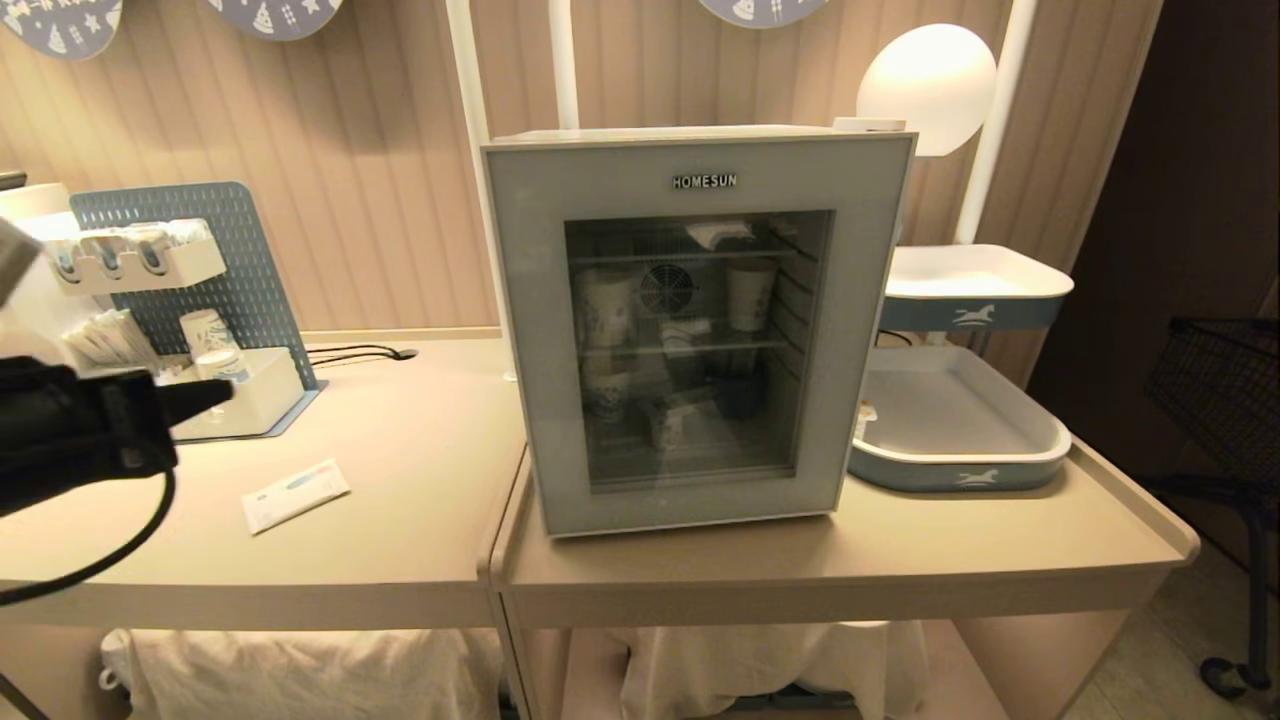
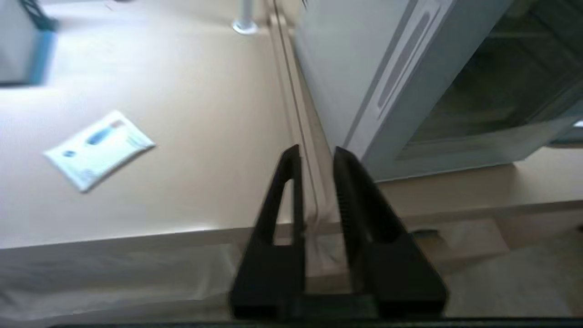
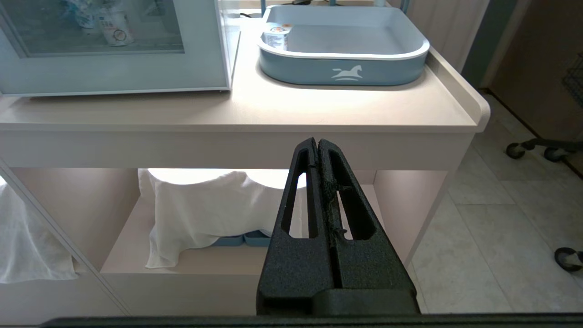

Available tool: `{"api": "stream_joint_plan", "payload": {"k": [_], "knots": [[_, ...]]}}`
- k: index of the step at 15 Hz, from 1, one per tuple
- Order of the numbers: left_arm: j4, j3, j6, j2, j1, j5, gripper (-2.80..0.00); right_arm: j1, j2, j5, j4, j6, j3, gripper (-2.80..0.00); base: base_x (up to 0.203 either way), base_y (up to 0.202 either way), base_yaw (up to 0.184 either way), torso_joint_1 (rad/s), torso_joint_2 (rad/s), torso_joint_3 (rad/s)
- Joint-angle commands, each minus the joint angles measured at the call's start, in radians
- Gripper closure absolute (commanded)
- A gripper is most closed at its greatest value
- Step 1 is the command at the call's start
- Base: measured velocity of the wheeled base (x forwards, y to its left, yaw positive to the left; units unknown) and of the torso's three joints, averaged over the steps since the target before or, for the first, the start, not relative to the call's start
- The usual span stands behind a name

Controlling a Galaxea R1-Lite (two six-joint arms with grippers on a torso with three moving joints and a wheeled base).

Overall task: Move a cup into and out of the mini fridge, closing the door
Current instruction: Put the yoghurt in the freezer

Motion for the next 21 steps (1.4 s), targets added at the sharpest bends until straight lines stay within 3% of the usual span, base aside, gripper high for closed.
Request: {"api": "stream_joint_plan", "payload": {"k": [1, 3, 6, 8, 12, 14, 18, 19, 21], "knots": [[-0.061, 0.01, -0.002, 0.205, 0.031, -0.126, -2.8, 0.0, 0.001, 0.0, 0.001, -0.001, 0.0, 0.0, 0.0, 0.0, 0.0, 0.0, 0.0, 0.0], [-0.067, -0.023, -0.015, 0.285, 0.078, -0.335, -2.8, 0.0, 0.001, 0.0, 0.001, -0.001, 0.0, 0.0, 0.0, 0.0, 0.0, 0.0, 0.0, 0.0], [-0.078, -0.079, -0.12, 0.399, 0.136, -0.651, -2.8, 0.0, 0.001, 0.0, 0.001, -0.001, 0.0, 0.0, 0.0, 0.0, 0.0, 0.0, 0.0, 0.0], [-0.089, -0.105, -0.148, 0.462, 0.152, -0.802, -2.8, 0.0, 0.001, 0.0, 0.001, 0.002, 0.0, 0.0, 0.0, 0.0, 0.0, 0.0, 0.0, 0.0], [-0.15, -0.133, -0.153, 0.588, 0.153, -1.027, -2.8, 0.0, 0.0, -0.003, -0.001, 0.003, 0.001, 0.0, 0.0, 0.0, 0.0, 0.0, 0.0, 0.0], [-0.306, -0.117, -0.151, 0.661, 0.149, -1.063, -2.8, 0.0, 0.0, -0.005, -0.001, 0.003, 0.001, 0.0, 0.0, 0.0, 0.0, 0.0, 0.0, 0.0], [-0.798, -0.009, -0.163, 0.815, 0.115, -1.067, -2.8, 0.0, 0.0, -0.003, -0.001, 0.003, 0.001, 0.0, 0.0, 0.0, 0.0, 0.0, 0.0, 0.0], [-0.938, 0.011, -0.183, 0.857, 0.102, -1.066, -2.8, 0.0, 0.0, -0.003, -0.001, 0.003, 0.001, 0.0, 0.0, 0.0, 0.0, 0.0, 0.0, 0.0], [-1.202, 0.037, -0.282, 0.923, 0.061, -1.064, -2.8, 0.0, 0.001, -0.001, -0.001, 0.002, 0.001, 0.0, 0.0, 0.0, 0.0, 0.0, 0.0, 0.0]]}}
